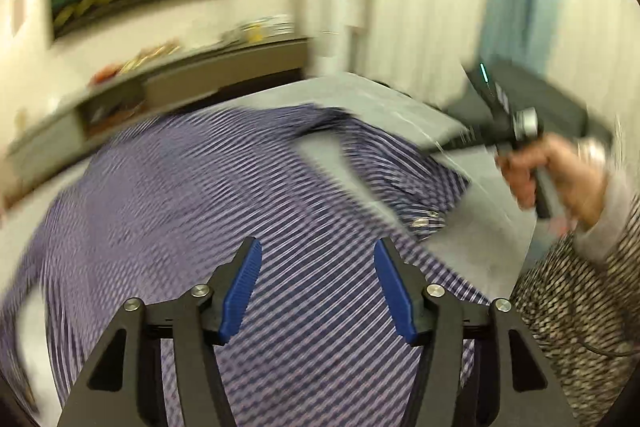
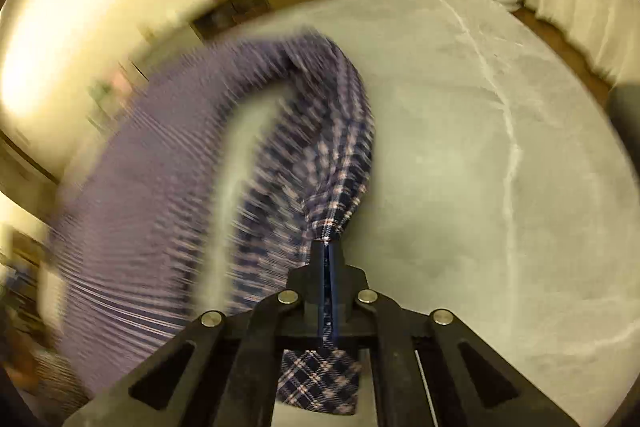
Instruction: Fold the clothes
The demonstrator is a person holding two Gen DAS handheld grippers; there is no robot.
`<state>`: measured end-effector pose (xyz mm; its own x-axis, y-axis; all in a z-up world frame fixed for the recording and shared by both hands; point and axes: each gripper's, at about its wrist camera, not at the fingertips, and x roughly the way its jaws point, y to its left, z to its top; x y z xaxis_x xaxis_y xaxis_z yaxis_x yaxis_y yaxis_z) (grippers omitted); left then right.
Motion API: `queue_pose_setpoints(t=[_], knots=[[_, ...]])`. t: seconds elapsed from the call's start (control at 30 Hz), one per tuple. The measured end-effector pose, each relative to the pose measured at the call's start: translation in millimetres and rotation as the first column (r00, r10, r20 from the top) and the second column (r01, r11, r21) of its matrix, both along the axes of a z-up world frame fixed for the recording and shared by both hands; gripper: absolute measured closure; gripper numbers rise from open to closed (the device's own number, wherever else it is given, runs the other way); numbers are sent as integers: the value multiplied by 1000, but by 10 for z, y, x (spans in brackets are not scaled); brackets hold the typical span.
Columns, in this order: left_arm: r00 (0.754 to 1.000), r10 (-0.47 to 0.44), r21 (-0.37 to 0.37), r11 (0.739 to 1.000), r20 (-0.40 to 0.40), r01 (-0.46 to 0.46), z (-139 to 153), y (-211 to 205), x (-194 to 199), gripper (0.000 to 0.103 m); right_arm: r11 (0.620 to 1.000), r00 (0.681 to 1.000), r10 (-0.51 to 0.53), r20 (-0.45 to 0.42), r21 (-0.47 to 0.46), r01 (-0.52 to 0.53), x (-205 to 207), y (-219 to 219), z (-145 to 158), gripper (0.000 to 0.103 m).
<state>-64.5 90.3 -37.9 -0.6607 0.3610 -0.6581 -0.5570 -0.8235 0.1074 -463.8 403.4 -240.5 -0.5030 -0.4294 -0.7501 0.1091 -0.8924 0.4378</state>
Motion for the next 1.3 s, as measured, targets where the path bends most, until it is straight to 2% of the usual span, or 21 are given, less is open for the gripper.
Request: queue_pose_setpoints(t=[0.07,0.1,0.17,0.27,0.37,0.4,0.47,0.53,0.57,0.6,0.63,0.67,0.73,0.8,0.93,1.0,1.07,1.13,1.17,1.2,1.3], knots=[[995,-92,-88,992,-48,87,-151,492,-27,43,993,999,25,-28,-111,-28,233,38,121,100],[988,-139,-134,983,-69,129,-226,737,-40,43,990,999,36,-33,-136,-40,324,33,164,100],[970,-222,-224,955,-101,195,-372,1200,-63,43,982,998,52,-34,-178,-57,467,41,228,100],[946,-291,-338,913,-144,230,-665,1601,-23,43,962,997,69,-33,-263,-75,564,157,280,100],[910,-331,-472,862,-248,185,-921,1838,114,43,935,996,85,-31,-344,-91,514,305,259,100],[890,-347,-530,835,-296,149,-1052,1918,165,42,927,996,90,-27,-363,-93,521,326,253,100],[844,-376,-653,757,-382,42,-1377,2081,219,41,912,995,96,-16,-398,-94,576,381,246,100],[806,-383,-710,701,-450,-63,-1652,2212,205,44,898,995,96,-2,-431,-87,649,448,228,100],[796,-380,-717,691,-470,-93,-1732,2255,192,44,891,995,95,3,-447,-84,656,479,213,100],[792,-372,-714,691,-483,-111,-1781,2285,176,57,883,996,94,6,-462,-81,662,507,199,100],[797,-354,-703,700,-490,-121,-1797,2303,151,82,876,996,94,10,-476,-78,668,535,184,100],[806,-330,-688,714,-492,-127,-1795,2312,121,92,875,996,92,11,-479,-76,659,560,175,100],[821,-296,-654,748,-487,-118,-1741,2302,99,96,875,996,88,13,-478,-71,613,624,142,100],[825,-279,-624,774,-492,-110,-1668,2263,140,98,876,997,78,17,-479,-61,609,693,118,100],[893,-189,-476,879,-409,-32,-1231,2079,285,99,855,999,51,4,-517,-41,640,855,127,99],[947,-103,-322,947,-304,0,-937,1887,216,99,837,1000,26,-9,-546,-27,673,932,168,97],[982,-25,-138,990,-186,-1,-546,1579,24,100,831,1000,-9,-6,-556,4,678,985,179,94],[993,24,12,1000,-113,-23,-90,1321,-185,100,853,999,-46,13,-519,46,682,1008,165,78],[995,45,61,997,-94,-40,160,1195,-288,100,870,998,-54,22,-489,58,691,984,156,61],[995,66,103,993,-73,-59,417,1065,-405,100,888,998,-60,30,-456,67,701,952,146,51],[984,170,188,970,-54,-157,1188,634,-857,100,945,998,32,49,-326,-15,811,596,97,46]])
